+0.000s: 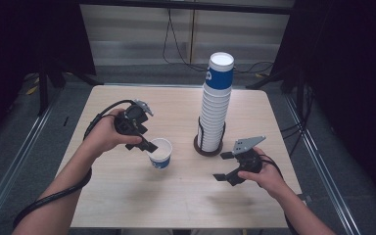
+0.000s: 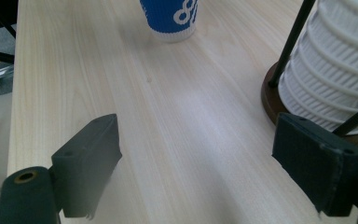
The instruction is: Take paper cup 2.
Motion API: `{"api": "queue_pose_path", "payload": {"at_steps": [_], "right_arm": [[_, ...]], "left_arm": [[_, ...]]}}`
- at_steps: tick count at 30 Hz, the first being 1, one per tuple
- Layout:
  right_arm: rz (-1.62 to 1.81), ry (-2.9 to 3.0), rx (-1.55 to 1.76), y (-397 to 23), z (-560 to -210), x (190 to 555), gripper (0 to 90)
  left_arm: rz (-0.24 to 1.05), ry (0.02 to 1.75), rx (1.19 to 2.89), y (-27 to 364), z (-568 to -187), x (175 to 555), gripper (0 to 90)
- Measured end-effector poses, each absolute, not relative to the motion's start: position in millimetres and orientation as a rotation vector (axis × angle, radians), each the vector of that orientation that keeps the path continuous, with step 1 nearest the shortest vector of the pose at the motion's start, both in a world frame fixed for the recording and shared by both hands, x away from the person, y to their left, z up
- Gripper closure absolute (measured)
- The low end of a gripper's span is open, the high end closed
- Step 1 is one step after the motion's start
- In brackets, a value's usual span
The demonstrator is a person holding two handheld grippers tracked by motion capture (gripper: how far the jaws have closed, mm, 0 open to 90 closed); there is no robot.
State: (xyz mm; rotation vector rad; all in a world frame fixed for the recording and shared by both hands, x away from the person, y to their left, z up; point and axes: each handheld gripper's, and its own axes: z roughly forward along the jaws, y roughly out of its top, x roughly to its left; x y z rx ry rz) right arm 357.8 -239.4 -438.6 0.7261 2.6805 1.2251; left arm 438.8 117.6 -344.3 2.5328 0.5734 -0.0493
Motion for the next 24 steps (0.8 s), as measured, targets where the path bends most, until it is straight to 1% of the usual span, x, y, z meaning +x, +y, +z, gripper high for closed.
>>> {"api": "queue_pose_path", "payload": {"at_steps": [6,14,21,24], "right_arm": [[1.237,2.66,0.737,-243.3,-429.6,360.3,13.9],[1.255,2.613,0.807,-251.1,-407.2,372.0,13.7],[1.272,2.585,0.815,-251.5,-392.5,380.8,13.7],[1.274,2.574,0.818,-251.9,-386.4,384.6,13.6]], "left_arm": [[-0.052,0.547,2.546,104.1,-332.8,444.8,17.2],[-0.063,0.549,2.525,81.9,-314.5,456.4,17.2],[-0.012,0.524,2.504,63.5,-295.4,463.7,17.2],[-0.027,0.511,2.488,55.4,-286.9,467.9,17.1]]}}
